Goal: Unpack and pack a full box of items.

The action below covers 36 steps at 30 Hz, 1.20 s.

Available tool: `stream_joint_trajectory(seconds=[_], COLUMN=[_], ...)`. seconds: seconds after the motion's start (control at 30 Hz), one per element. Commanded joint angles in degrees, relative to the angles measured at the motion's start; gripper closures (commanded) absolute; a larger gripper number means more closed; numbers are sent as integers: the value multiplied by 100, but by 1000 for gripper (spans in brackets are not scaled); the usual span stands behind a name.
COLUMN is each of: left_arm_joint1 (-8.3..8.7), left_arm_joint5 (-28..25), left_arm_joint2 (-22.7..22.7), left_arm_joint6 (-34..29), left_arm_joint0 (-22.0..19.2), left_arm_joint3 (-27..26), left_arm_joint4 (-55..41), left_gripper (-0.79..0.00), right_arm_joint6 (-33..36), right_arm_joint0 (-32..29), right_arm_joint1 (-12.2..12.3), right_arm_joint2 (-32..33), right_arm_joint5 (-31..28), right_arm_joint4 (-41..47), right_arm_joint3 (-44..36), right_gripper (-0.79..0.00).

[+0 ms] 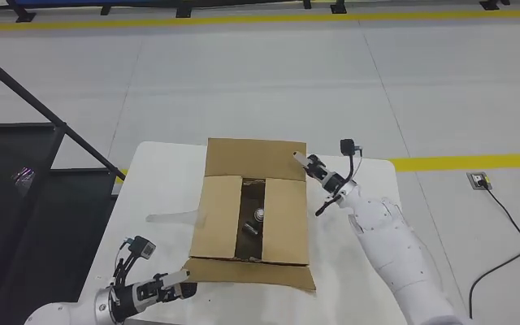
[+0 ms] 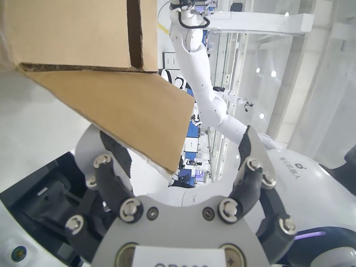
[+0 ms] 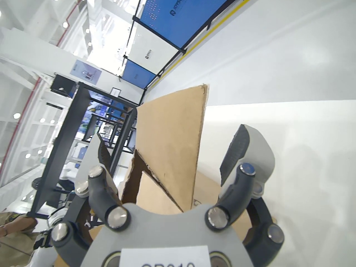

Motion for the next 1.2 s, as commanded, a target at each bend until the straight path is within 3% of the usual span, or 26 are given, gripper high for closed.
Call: stream_joint_trajectory(seconds=[0.0,0.23,0.4,0.57,0.73,1.17], left_arm_joint1=[-2,3,4,1,-12,-56], left_arm_joint5=[193,422,502,536,554,965], left_arm_joint2=[5,80,127,187,381,1093], left_arm_joint6=[246,657,977,1400,1830,2380], left_arm_joint0=[-15,-85,-114,-133,-178,-957], left_arm_joint3=[-63,-185,-269,-410,-559,-274], left_arm_joint4=[-31,55,200,478,847,1221], left_gripper=[-785,-785,-785,-785,-785,-785], right_arm_joint6=[384,1713,2540,2727,2854,3020], right_arm_joint0=[98,191,174,-132,-566,-1296], right_arm_joint1=[1,25,91,240,538,1169], right_arm_joint2=[69,232,315,151,19,-15], right_arm_joint5=[-458,-1477,-1703,-1517,-1390,-1222], right_arm_joint4=[502,1858,2526,2722,2704,2795], right_arm_joint3=[301,758,775,-41,-1066,-2546], right_gripper=[-785,-785,-785,-785,-785,-785])
